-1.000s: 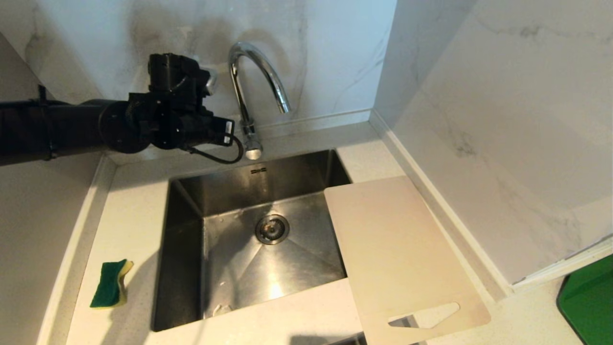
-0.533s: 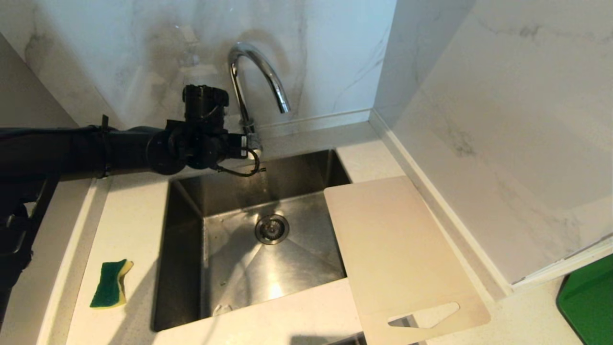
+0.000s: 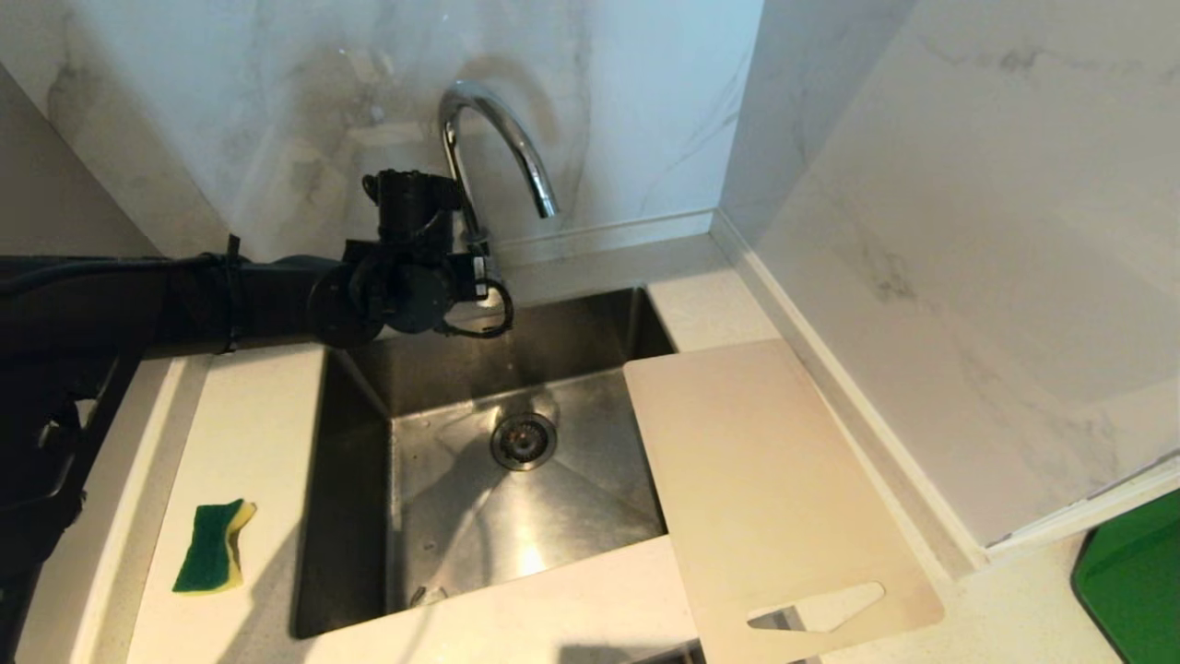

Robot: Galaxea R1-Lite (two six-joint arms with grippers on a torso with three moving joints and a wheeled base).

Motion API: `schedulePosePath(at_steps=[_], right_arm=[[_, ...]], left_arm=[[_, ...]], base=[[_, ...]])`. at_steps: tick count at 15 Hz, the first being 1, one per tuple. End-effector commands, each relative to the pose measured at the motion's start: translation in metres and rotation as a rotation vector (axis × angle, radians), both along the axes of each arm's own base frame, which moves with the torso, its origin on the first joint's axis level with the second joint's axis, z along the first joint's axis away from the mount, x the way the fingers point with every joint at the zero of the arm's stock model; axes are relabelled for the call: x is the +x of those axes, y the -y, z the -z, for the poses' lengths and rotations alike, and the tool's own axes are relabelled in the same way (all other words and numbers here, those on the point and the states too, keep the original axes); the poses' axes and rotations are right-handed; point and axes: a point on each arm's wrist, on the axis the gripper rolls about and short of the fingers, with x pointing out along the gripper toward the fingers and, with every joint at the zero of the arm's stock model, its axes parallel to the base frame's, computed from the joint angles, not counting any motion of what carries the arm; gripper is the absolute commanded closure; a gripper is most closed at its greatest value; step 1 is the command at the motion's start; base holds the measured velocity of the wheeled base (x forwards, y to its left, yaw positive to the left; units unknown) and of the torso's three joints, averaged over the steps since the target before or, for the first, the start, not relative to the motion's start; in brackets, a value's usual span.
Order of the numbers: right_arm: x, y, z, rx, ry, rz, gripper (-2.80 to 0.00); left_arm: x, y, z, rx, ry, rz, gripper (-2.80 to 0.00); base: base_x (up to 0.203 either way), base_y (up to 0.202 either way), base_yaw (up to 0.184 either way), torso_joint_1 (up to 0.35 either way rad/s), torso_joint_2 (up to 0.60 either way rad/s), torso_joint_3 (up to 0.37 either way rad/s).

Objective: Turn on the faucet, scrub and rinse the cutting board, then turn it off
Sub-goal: Turn on the tap

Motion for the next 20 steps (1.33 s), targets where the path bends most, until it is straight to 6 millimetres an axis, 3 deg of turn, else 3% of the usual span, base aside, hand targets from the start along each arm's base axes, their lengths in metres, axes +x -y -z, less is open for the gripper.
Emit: schedulePosePath(at_steps=[1,7,8,9,20], right_arm=[[0.0,0.0,0.0,0.0,-0.001,-0.001,0.0],[0.0,0.0,0.0,0.0,-0.001,-0.001,0.0],[0.0,0.0,0.0,0.0,-0.001,-0.002,0.0],[0.0,0.0,0.0,0.0,-0.001,-0.001,0.0],[0.0,0.0,0.0,0.0,-0.001,-0.001,0.0]], left_arm=[[-0.001,0.0,-0.001,-0.041,0.009,-0.009,0.0],[0.002,0.006,0.008,-0.058,0.007,-0.046,0.0],[0.003,0.007,0.009,-0.072,0.014,-0.046,-2.54],[0.003,0.007,0.009,-0.089,0.022,-0.049,-2.8],[0.0,0.011,0.006,-0.243,0.102,-0.162,-2.8]], base=[[0.0,0.0,0.0,0.0,0.0,0.0],[0.0,0.0,0.0,0.0,0.0,0.0],[0.0,0.0,0.0,0.0,0.0,0.0],[0.0,0.0,0.0,0.0,0.0,0.0],[0.0,0.0,0.0,0.0,0.0,0.0]])
